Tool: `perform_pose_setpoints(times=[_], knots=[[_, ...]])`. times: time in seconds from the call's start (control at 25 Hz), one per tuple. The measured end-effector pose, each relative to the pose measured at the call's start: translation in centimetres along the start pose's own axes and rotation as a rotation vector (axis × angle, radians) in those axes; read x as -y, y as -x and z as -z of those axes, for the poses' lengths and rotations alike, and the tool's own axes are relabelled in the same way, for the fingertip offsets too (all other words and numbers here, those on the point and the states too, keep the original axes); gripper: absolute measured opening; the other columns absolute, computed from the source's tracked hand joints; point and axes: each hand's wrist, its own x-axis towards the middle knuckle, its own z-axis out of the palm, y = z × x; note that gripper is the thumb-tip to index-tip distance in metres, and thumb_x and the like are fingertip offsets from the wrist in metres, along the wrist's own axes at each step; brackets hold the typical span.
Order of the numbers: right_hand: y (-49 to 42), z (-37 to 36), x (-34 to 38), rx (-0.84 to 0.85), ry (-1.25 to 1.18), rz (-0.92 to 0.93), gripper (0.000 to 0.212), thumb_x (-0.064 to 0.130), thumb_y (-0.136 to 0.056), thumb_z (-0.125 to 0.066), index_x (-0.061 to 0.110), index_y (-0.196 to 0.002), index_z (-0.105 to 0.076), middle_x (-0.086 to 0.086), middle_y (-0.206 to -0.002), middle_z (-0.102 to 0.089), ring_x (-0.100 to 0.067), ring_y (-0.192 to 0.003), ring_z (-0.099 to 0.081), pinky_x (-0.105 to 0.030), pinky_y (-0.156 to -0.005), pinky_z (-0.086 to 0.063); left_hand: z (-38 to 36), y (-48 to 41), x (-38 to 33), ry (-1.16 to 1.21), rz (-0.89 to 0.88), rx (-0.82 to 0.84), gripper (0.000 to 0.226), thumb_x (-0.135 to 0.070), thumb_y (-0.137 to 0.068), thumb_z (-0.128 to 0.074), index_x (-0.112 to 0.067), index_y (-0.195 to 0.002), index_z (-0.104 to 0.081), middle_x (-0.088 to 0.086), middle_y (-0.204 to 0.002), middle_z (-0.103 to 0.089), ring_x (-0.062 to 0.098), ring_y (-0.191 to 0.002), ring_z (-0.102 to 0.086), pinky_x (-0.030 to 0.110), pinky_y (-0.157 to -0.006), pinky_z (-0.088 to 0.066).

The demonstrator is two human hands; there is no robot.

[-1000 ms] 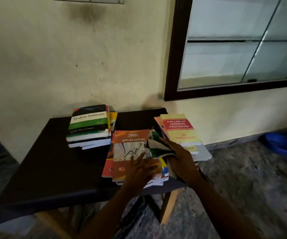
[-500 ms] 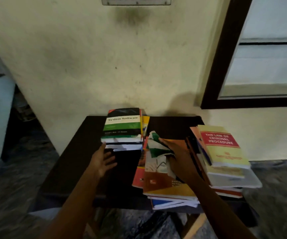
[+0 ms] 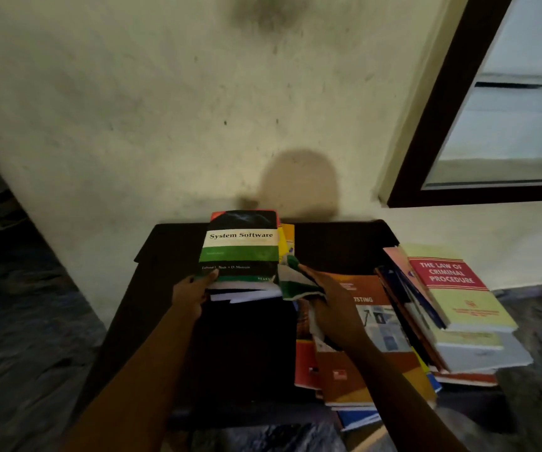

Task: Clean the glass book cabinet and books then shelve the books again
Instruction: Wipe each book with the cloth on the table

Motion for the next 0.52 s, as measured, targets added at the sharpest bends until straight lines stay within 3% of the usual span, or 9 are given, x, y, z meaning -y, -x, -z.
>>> perform_pose_setpoints(times=[0.08, 0.2, 0.32, 0.44, 0.52], knots=[[-0.4, -1.3, 1.2, 0.011, -0.006, 0.014, 0.048, -0.007, -0.089, -0.046, 0.026, -0.124, -0.046, 0.007, -0.112, -0.053, -0.006, -0.104, -0.051, 0.0, -0.088, -0.034, 0.8, 0.5, -0.4, 0.083, -0.012, 0.045, 0.036, -0.01, -0.083, -0.068, 0.0, -0.115, -0.055, 0.014, -0.115, -0.057, 0.031, -0.106, -0.056, 0.036, -0.085, -0.047], [-1.1, -3.2, 3.6, 0.035, 0.011, 0.026, 0.048, -0.004, -0.089, -0.043, 0.024, -0.128, -0.046, 0.007, -0.117, -0.05, -0.007, -0.113, -0.048, -0.013, -0.101, -0.035, 2.3, 3.0, -0.7, 0.253, -0.001, 0.144, 0.008, -0.01, -0.094, -0.051, -0.006, -0.097, -0.057, 0.017, -0.112, -0.057, 0.031, -0.107, -0.054, 0.04, -0.092, -0.046], [-1.2, -4.6, 6.3, 0.064, 0.017, 0.054, 0.054, -0.012, -0.087, -0.044, 0.019, -0.131, -0.046, 0.006, -0.112, -0.051, -0.002, -0.103, -0.05, 0.005, -0.086, -0.03, 6.9, 4.6, -0.6, 0.406, 0.021, 0.239, 0.012, -0.01, -0.096, -0.044, -0.007, -0.095, -0.055, 0.014, -0.099, -0.062, 0.03, -0.097, -0.06, 0.045, -0.091, -0.049], [-1.3, -6.8, 8.6, 0.101, -0.052, 0.101, 0.055, -0.011, -0.086, -0.046, 0.024, -0.128, -0.046, 0.005, -0.119, -0.053, -0.003, -0.11, -0.048, 0.006, -0.089, -0.028, 13.4, 6.0, 0.1, 0.525, 0.009, 0.238, 0.022, -0.009, -0.096, -0.04, -0.006, -0.089, -0.061, 0.01, -0.086, -0.071, 0.023, -0.079, -0.07, 0.038, -0.07, -0.059], [-1.8, -9.4, 9.6, 0.186, -0.07, 0.156, 0.054, -0.003, -0.084, -0.045, 0.027, -0.128, -0.046, 0.006, -0.123, -0.053, -0.005, -0.115, -0.047, 0.001, -0.093, -0.03, 17.3, 6.9, 1.6, 0.581, 0.043, 0.167, 0.037, -0.008, -0.095, -0.039, -0.006, -0.078, -0.072, 0.009, -0.081, -0.073, 0.021, -0.074, -0.071, 0.037, -0.069, -0.059]])
